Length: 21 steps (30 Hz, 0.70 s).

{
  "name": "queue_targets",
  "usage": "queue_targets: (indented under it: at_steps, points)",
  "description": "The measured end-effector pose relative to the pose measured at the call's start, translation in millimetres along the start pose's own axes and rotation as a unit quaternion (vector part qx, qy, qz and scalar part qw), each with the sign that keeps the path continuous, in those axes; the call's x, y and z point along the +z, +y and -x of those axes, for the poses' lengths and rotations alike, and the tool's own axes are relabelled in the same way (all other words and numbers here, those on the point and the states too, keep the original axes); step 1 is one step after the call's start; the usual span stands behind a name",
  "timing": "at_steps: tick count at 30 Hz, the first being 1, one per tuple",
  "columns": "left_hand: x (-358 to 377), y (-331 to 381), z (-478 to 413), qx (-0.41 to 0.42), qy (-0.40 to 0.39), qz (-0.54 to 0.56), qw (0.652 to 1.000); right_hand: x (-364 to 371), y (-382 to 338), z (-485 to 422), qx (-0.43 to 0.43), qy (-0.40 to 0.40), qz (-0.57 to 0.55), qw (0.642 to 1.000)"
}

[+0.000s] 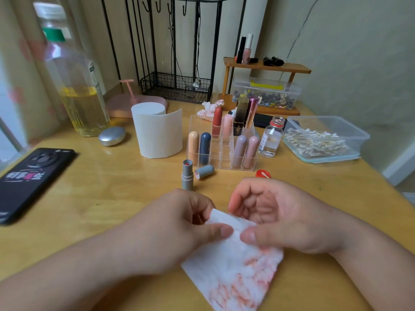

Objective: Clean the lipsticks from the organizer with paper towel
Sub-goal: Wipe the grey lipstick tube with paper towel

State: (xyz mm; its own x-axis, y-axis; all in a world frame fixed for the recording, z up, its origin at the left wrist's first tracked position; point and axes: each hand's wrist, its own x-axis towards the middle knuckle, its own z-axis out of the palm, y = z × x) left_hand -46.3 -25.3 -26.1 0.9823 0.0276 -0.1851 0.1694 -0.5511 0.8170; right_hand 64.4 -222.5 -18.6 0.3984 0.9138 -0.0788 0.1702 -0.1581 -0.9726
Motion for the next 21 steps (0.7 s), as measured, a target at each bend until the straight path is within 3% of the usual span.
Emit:
queue_targets:
  at_steps: [4, 6, 15, 19, 21]
  points:
    - [-14.0, -6.5, -7.7, -0.05, -0.043, 0.048, 0.997, 2.2, 4.8, -18.8, 0.007, 0.179, 0.172, 0.969]
    - [-16.5, -7.8, -8.9, -0.046, -0.032, 0.031, 0.998, 5.9, 7.4, -34.7, 0.015, 0.222, 0.24, 0.945]
    - [-17.9, -8.9, -8.5, -0.05, -0.046, 0.086, 0.994, 14.7, -0.1, -86.8, 0.029, 0.192, 0.459, 0.867]
    - [-15.5, -9.0, -7.7, -0.038, -0.036, 0.093, 0.994, 11.6, -3.2, -83.5, 0.046, 0.196, 0.499, 0.843]
    - [-13.0, -7.1, -5.7, -0.02, -0.028, 0.104, 0.994, 8.1, -8.2, -66.3, 0.056, 0.216, 0.475, 0.852]
